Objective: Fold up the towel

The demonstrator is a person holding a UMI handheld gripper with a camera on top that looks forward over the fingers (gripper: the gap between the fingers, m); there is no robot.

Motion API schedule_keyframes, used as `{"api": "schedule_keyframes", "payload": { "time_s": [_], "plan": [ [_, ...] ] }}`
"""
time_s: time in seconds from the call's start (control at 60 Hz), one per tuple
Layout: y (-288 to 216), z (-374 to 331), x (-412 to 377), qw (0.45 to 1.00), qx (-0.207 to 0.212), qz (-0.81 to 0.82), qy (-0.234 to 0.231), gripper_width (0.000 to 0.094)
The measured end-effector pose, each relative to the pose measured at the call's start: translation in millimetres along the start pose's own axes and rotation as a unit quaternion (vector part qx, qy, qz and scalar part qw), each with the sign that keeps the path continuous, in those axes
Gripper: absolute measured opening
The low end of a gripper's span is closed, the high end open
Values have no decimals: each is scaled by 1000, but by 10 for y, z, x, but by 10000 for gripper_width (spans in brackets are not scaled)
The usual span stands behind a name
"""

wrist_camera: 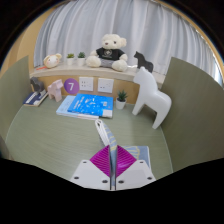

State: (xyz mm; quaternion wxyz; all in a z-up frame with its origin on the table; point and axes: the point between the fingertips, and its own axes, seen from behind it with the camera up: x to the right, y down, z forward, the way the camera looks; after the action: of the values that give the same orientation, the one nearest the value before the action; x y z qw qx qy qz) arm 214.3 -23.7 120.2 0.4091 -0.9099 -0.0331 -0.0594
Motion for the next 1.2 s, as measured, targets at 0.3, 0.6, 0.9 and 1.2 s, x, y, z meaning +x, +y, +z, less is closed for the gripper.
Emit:
{"api": "schedule_keyframes", "payload": {
  "time_s": [0.3, 0.6, 0.9, 1.2],
  "plan": [
    [811, 532, 1197, 997, -71, 15, 33, 311],
    [248, -210, 988, 999, 2, 23, 23, 856],
    [-273, -1379, 334, 995, 83, 48, -1, 853],
    [43, -2105, -241, 992, 103, 66, -12, 850]
  ]
}}
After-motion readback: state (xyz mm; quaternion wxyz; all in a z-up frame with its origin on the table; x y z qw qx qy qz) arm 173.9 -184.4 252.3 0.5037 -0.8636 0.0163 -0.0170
